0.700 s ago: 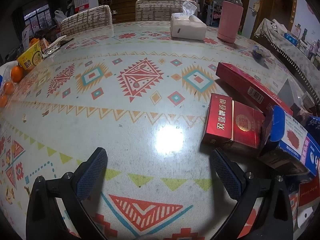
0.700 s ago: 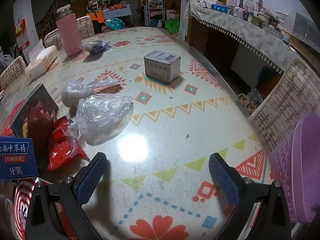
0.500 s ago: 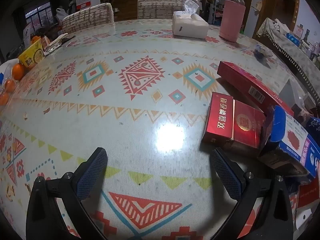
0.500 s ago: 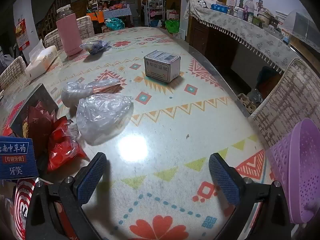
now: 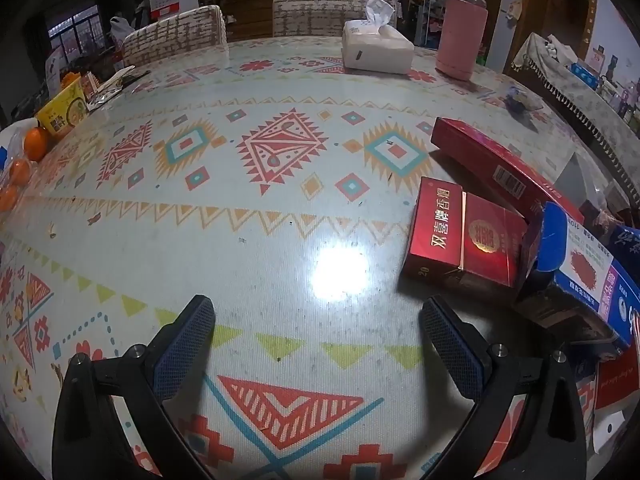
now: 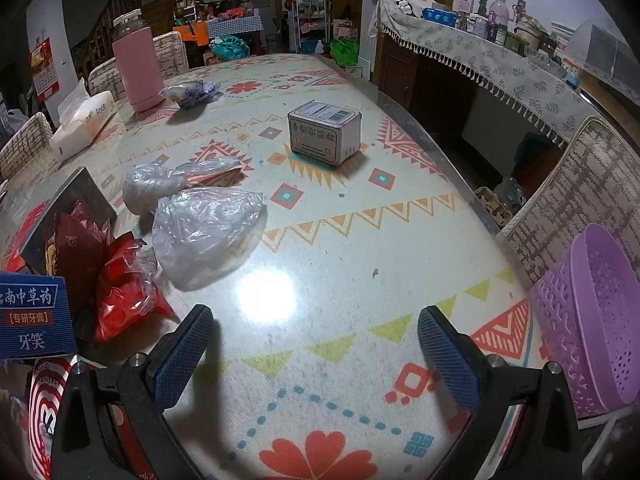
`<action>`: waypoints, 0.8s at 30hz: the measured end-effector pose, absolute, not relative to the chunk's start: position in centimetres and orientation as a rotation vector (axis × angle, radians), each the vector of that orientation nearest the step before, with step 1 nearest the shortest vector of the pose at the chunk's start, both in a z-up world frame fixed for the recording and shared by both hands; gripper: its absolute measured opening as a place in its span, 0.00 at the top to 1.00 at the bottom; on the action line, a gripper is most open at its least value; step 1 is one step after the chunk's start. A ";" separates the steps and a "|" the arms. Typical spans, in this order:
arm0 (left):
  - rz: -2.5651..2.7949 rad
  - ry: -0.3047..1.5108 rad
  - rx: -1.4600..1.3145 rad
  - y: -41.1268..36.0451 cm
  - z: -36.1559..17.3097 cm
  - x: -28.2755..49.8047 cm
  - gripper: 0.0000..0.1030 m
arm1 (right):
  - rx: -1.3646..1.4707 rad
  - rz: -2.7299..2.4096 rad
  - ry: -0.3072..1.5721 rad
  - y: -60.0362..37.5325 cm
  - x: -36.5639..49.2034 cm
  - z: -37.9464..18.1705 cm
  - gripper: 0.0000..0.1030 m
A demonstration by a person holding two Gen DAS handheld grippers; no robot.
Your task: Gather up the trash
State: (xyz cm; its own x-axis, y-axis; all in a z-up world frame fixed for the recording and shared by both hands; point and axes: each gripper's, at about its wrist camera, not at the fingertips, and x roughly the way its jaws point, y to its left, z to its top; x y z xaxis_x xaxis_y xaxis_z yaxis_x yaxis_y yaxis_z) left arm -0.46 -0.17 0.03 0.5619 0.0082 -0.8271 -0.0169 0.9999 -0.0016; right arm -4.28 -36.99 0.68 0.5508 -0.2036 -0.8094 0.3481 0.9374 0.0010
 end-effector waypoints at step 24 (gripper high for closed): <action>0.007 0.781 0.118 -4.0 7.2 -14.5 0.00 | 0.159 -0.220 0.986 -37.8 -7.4 0.8 0.00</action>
